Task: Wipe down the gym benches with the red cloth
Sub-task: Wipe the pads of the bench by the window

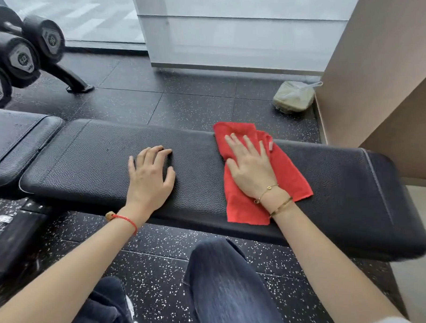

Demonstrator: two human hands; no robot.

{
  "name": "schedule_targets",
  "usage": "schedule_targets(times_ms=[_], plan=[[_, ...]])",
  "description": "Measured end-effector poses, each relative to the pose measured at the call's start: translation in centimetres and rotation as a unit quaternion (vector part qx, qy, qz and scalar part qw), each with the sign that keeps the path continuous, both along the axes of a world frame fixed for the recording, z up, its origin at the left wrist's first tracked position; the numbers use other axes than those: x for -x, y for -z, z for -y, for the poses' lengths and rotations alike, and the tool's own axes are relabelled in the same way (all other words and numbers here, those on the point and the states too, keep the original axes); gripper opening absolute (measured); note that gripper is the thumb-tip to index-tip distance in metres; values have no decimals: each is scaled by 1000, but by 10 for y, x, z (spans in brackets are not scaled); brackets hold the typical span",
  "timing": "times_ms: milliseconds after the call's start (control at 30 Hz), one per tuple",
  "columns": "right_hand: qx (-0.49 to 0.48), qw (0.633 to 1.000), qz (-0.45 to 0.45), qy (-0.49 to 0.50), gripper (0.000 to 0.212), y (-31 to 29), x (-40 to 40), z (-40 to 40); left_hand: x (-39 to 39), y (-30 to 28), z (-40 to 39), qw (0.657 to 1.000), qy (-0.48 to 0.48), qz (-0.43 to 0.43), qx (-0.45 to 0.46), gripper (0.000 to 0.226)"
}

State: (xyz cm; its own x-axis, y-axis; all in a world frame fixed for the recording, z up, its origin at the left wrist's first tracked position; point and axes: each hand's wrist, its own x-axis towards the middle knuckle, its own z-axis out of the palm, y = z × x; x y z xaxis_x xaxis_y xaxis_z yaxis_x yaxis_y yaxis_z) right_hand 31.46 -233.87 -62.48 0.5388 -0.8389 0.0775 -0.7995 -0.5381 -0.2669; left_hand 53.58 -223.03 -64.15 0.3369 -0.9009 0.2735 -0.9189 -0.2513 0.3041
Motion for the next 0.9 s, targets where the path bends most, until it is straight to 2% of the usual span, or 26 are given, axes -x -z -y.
schedule_targets(times_ms=[100,200,400,567,633,767,900], plan=[[8,998,0,-67,60,1,8,-34,-1,0,0,1000,5,-3,-3,47],[4,997,12,-78,59,3,37,-45,-2,1,-1,1000,9,-7,-4,42],[-9,999,25,28,57,1,89,-11,-2,1,-1,1000,10,-8,-5,43],[-8,994,11,111,58,0,55,22,-1,3,-1,1000,5,-1,-2,43],[-9,996,6,88,58,-2,22,22,-2,4,0,1000,4,2,0,43],[9,1000,-3,-23,60,-1,-40,-10,0,3,0,1000,0,1,-1,44],[7,994,4,-105,60,3,-45,-41,0,2,-1,1000,1,4,0,44]])
